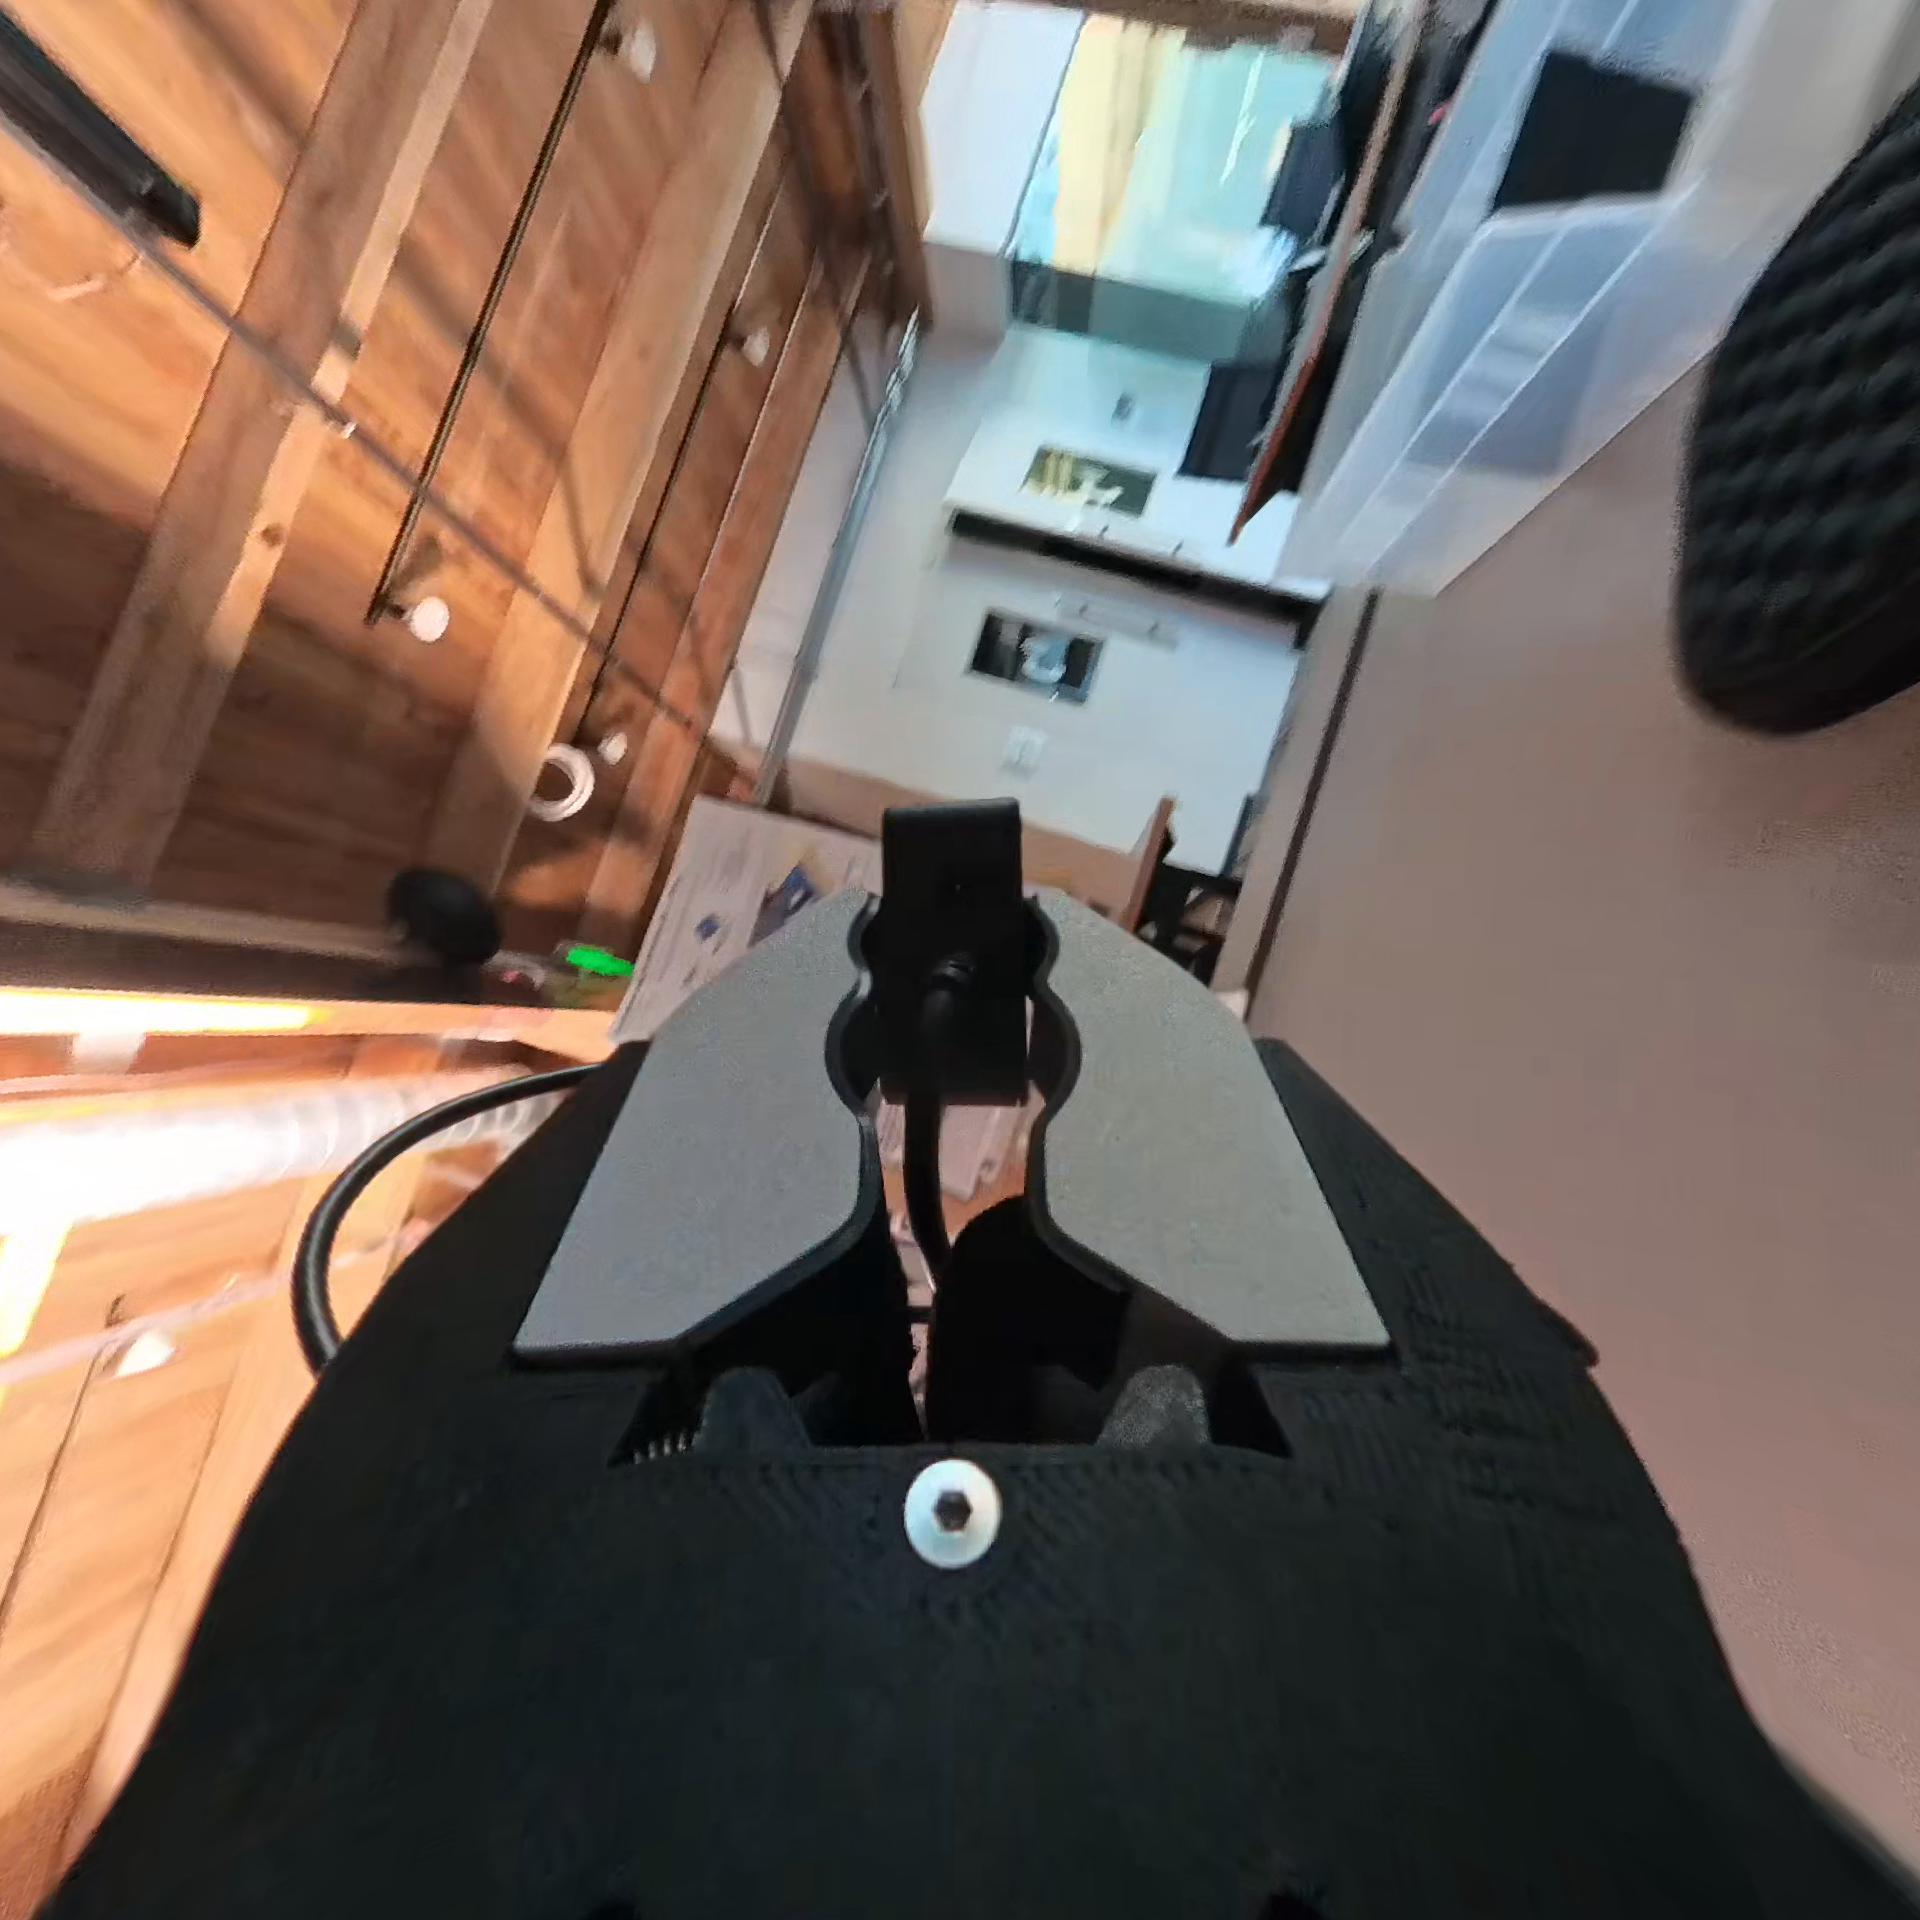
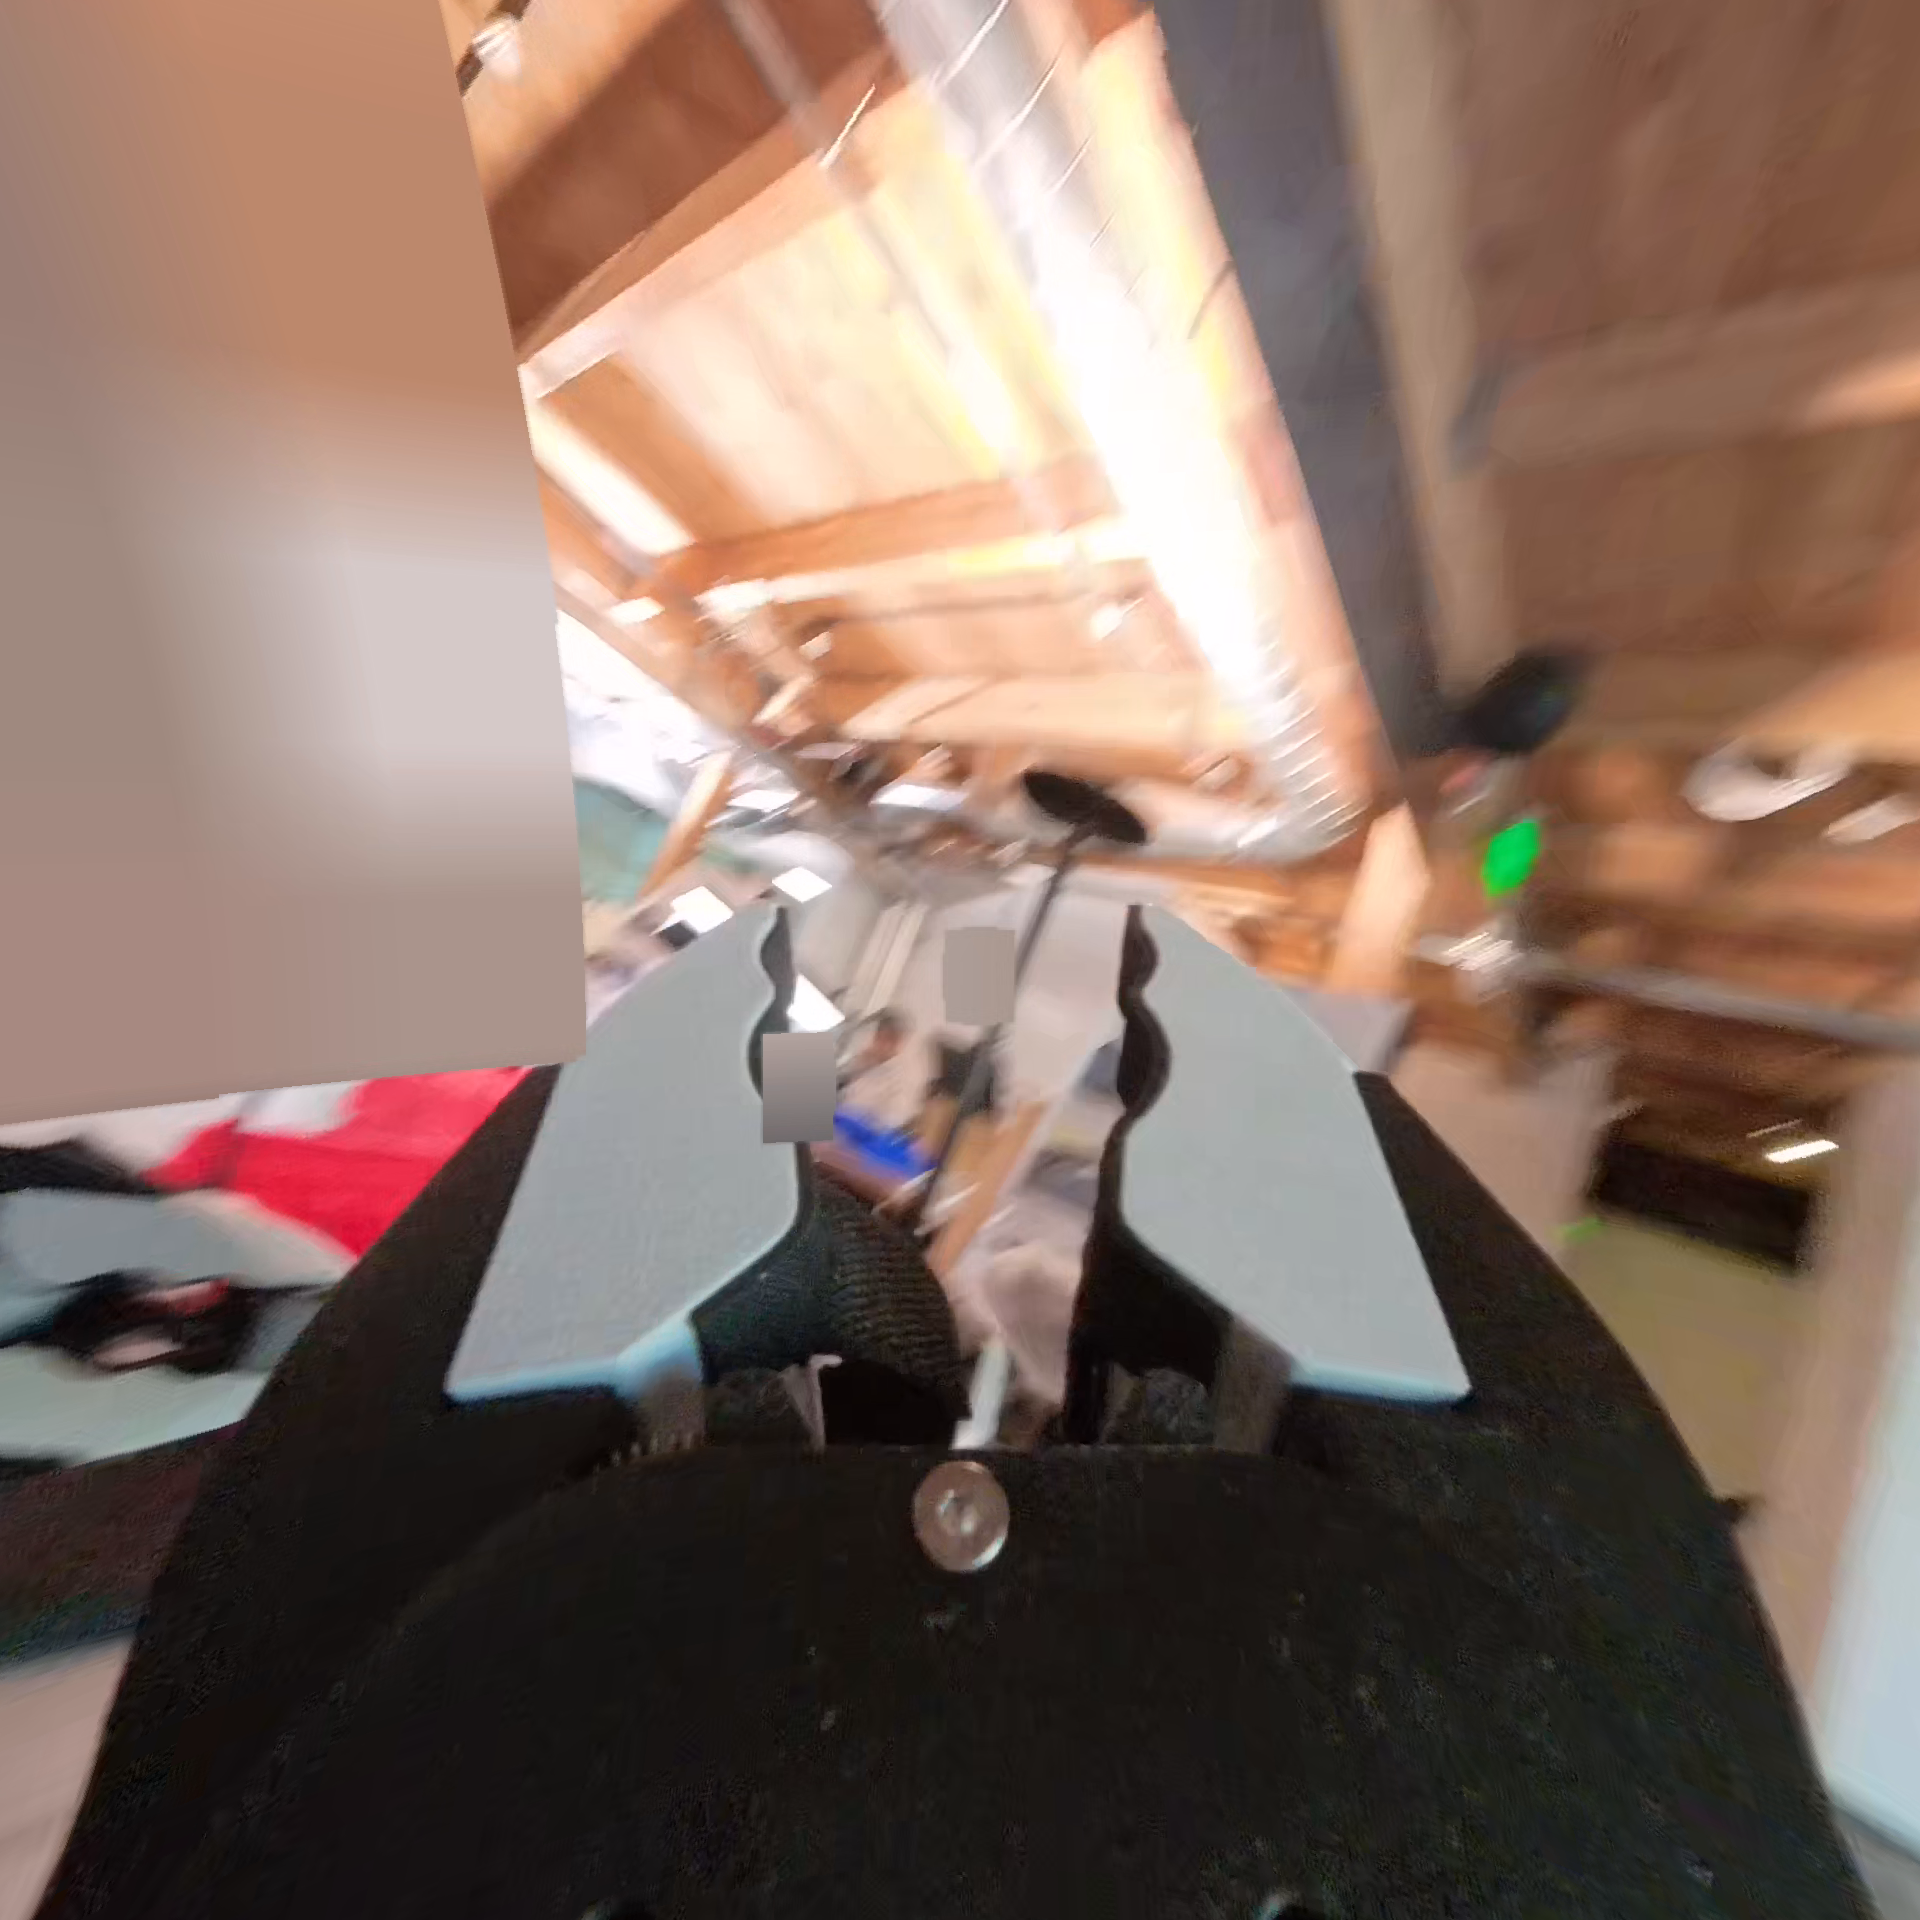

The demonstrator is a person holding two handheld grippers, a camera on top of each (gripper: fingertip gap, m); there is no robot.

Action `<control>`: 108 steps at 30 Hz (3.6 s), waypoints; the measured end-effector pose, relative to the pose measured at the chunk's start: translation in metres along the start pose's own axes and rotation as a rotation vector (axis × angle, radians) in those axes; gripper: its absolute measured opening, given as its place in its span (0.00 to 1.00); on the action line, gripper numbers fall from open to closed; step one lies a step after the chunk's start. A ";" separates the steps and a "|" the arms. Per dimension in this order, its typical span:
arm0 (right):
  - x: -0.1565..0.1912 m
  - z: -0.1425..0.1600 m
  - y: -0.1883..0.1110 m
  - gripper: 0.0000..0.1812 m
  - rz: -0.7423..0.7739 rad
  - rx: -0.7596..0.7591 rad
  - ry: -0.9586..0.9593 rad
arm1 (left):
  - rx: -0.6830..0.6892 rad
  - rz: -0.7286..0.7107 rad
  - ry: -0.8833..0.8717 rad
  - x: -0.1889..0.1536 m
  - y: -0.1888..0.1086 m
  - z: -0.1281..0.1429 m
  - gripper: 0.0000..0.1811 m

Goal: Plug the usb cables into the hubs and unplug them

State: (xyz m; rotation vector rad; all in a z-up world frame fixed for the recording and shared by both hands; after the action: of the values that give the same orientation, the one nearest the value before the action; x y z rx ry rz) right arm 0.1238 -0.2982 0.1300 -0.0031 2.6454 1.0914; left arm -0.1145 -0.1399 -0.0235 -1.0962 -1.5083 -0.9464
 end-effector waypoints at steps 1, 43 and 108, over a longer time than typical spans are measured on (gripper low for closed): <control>0.008 0.015 0.007 0.29 -0.093 0.095 0.067 | -0.026 0.025 0.008 -0.005 0.003 -0.006 0.13; 0.005 0.107 0.028 0.16 0.081 0.151 -0.590 | -1.052 -0.175 -1.519 0.013 -0.018 0.120 0.25; 0.093 0.171 0.031 0.16 -0.255 0.012 -0.808 | -0.508 0.084 -1.602 0.023 -0.029 0.141 0.23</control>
State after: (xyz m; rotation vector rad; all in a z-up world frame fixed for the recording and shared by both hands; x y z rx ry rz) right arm 0.0749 -0.1482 0.0126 0.0821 1.8644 0.7678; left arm -0.1819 -0.0113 -0.0282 -2.5842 -2.4050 -0.2196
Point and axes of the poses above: each gripper's, where its closed fingertips meet, y out along the fingers, z out of its underside, x = y × z across the jaws, the point moved 8 cm from there along -y, back along the fingers, and after that the axes turned 13 degrees about z, right-handed, at the moved point
